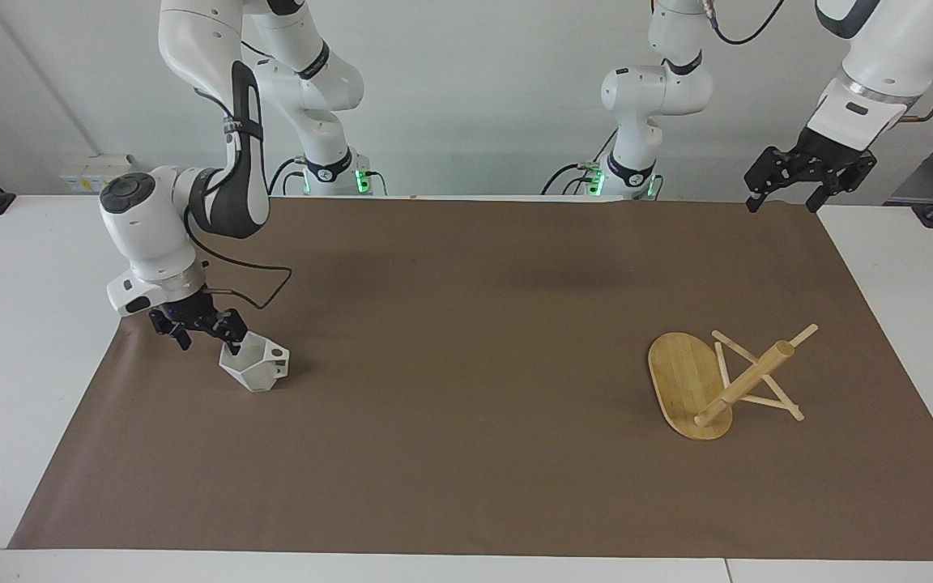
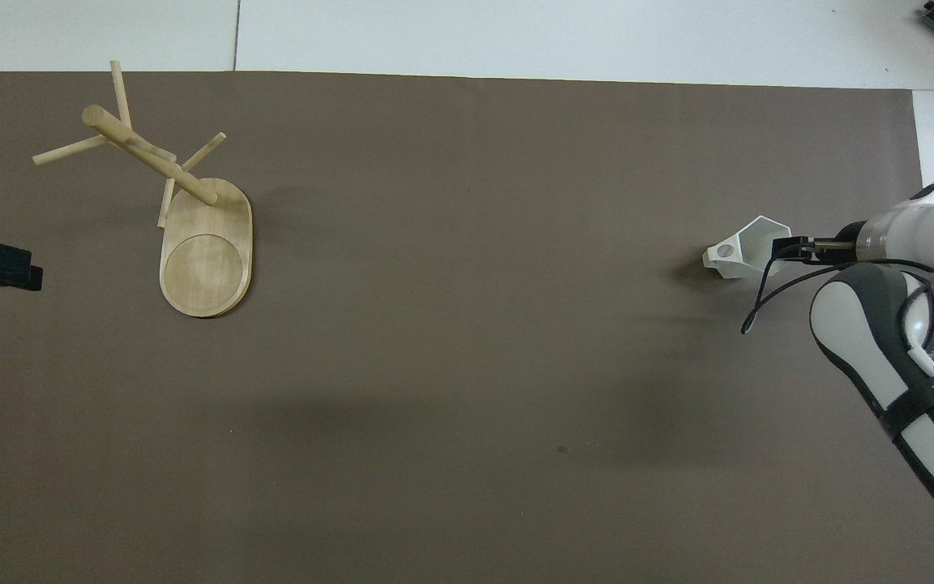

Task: Hang cup on rack
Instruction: 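Move the right gripper toward the white cup's handle, then close the right gripper on the white cup and lift it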

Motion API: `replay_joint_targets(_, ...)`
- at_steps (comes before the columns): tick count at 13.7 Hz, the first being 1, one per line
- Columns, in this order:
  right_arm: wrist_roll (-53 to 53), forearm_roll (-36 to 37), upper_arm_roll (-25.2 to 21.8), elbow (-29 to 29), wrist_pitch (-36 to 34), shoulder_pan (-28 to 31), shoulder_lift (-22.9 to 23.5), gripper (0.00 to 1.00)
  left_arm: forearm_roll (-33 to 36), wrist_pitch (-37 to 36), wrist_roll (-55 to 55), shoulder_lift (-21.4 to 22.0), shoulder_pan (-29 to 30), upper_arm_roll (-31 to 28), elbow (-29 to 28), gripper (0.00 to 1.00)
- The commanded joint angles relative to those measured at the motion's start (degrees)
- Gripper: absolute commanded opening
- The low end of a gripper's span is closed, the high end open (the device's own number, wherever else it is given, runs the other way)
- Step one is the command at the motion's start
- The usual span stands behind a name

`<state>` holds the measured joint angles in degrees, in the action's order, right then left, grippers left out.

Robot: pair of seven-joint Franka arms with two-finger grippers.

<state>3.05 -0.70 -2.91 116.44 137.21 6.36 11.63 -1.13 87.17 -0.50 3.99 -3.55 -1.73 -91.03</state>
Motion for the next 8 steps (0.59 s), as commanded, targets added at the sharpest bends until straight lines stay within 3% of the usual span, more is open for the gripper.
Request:
replay_joint_targets(1, -1.03, 0.70, 0.54, 0.98, -1.23, 0.23, -0.82, 1.00, 1.22, -0.33, -0.65, 1.37, 0.04, -0.03, -1.25, 1.00)
replay_joint_targets(5, -1.03, 0.70, 0.63, 1.07, -1.59, 0.14, -0.91, 0.83, 1.30, -0.33, -0.65, 1.37, 0.04, -0.03, -1.25, 1.00)
replay_joint_targets(8, -0.94, 0.79, 0.80, 1.07, -2.38, 0.14, -1.00, 0.57, 1.22, -0.33, -0.65, 1.37, 0.04, -0.03, -1.26, 1.00)
